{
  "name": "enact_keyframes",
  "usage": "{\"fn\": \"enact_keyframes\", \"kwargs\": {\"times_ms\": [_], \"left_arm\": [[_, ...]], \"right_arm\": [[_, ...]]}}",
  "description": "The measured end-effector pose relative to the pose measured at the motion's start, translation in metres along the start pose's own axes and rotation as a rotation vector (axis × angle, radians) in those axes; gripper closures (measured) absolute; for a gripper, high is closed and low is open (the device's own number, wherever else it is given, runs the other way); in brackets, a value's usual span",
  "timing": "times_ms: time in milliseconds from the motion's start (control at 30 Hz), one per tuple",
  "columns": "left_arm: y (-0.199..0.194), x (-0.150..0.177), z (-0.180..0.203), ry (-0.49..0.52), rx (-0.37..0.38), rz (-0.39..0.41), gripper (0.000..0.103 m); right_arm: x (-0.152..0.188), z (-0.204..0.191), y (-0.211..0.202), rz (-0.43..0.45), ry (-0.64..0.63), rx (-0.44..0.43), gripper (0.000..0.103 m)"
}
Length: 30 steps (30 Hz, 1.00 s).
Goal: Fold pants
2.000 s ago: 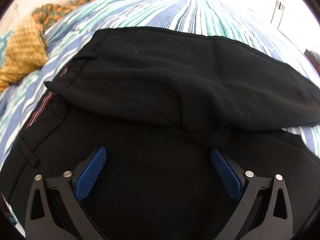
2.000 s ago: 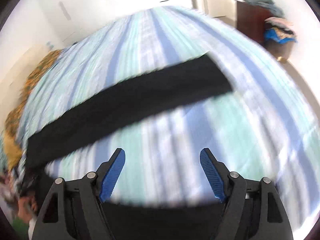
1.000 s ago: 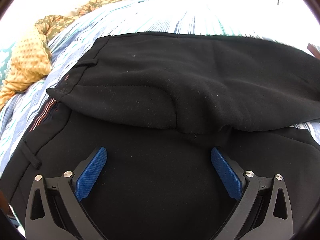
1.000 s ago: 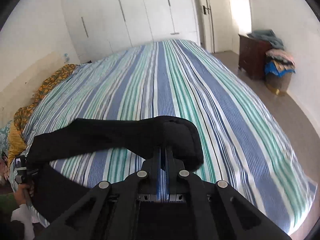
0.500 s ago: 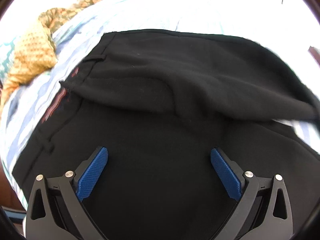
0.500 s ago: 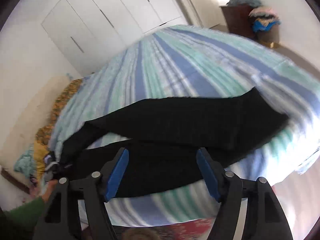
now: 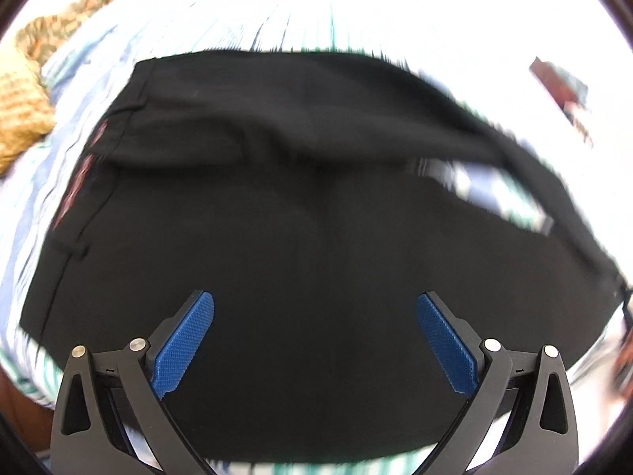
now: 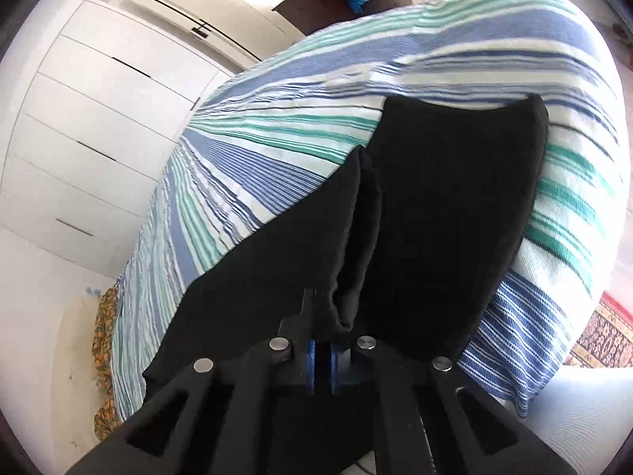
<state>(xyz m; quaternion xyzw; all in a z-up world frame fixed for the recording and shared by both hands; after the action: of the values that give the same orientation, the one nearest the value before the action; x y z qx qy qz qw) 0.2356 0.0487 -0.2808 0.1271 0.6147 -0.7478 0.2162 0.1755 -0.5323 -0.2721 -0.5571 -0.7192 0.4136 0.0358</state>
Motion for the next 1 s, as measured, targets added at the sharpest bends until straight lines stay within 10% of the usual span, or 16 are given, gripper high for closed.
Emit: {"fn": "enact_keyframes", "kwargs": {"times_ms": [167,500,533,633,667,833,1000], "left_arm": [[0.032,-0.102,-0.001,-0.278,0.206,-0.010,0.001],[0.116,-0.166,0.000,-0.452,0.234,-0.156,0.002],[0.117,-0.163,-0.002,-0.457,0.228,-0.161,0.007],[0.113,-0.154,-0.005,-0.478,0.305,-0.173,0.099],[0.107,-0.153,-0.006,-0.487,0.326,-0.169,0.098],[-0.011,-0.183,-0.017,-0.367,0.319,0.105,0.098],[-0.176,-0.145,-0.047,-0.261,0.230,0.425,0.095]], "right_arm": [[-0.022,-0.072,-0.060,0.050,-0.259,-0.146,0.098],[-0.008,-0.169,-0.186,0.112,-0.655,-0.430,0.098],[-0.006,-0.169,-0.195,0.122,-0.670,-0.445,0.098],[-0.002,-0.162,-0.216,0.152,-0.691,-0.503,0.098],[-0.003,-0.159,-0.218,0.152,-0.699,-0.502,0.098],[-0.032,-0.132,-0.161,0.074,-0.620,-0.350,0.098],[-0.075,-0.161,-0.128,0.092,-0.575,-0.425,0.098]]}}
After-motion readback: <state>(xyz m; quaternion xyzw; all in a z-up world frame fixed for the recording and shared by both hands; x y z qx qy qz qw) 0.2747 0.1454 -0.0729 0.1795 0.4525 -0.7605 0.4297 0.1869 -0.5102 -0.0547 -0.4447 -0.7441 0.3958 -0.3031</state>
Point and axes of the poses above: each gripper's, at about its wrist camera, not at the fingertips, and y roughly the way its jaws point, z to its right, x to its underside, the point moved 7 cm from there along y, roughly the way its jaws point, and after that the axes turned 4 degrees about z, right-handed, at the moved point
